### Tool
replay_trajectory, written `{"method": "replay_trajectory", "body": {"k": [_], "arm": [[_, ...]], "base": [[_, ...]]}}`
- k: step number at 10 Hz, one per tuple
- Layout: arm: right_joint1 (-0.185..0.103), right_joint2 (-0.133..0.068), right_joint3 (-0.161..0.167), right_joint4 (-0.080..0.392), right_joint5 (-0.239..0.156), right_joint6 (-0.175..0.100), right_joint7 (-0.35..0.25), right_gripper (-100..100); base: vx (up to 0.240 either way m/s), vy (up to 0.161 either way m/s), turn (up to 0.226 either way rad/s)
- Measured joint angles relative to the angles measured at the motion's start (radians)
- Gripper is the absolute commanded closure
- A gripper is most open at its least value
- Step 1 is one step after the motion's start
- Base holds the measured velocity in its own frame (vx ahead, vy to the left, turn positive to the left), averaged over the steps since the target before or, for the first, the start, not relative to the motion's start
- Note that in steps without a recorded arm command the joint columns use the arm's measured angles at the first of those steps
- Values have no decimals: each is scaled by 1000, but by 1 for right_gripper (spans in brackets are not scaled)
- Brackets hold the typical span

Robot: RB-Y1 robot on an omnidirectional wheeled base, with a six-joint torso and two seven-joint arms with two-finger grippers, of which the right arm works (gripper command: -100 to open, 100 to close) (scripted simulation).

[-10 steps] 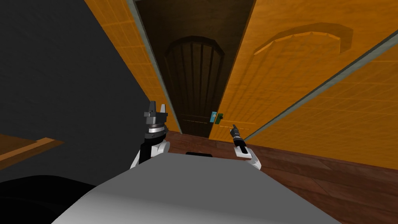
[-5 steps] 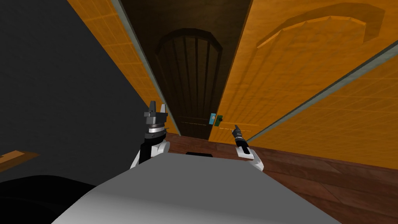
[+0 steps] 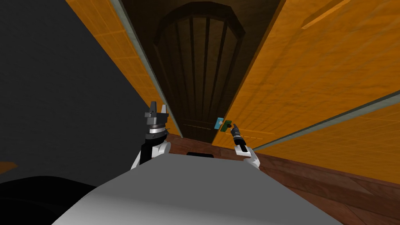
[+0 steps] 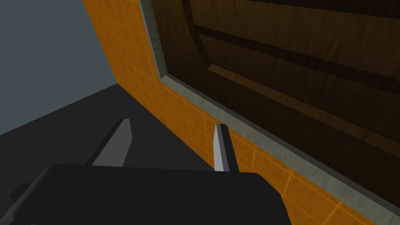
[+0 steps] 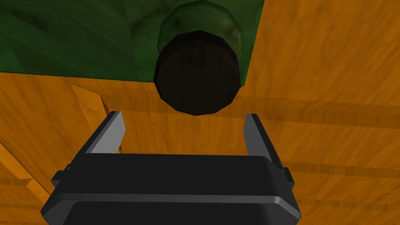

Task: Pull the door open

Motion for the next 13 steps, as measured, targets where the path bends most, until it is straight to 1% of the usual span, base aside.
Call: {"method": "replay_trajectory", "body": {"k": [5,6,8,10,12,13], "arm": [[0,-1,-1,3,0,-3,0,100],[0,-1,-1,3,0,-3,0,-100],[13,-10,-6,-1,0,-1,-6,-100],[18,-12,4,-5,3,-7,-16,-100],[24,-9,28,-29,8,-10,-30,-100],[26,-6,45,-51,12,-5,-40,-100]], "base": [[-12,-8,0],[-120,-31,-123],[-226,-52,-16],[-201,9,66],[-198,99,99],[-94,56,9]]}}
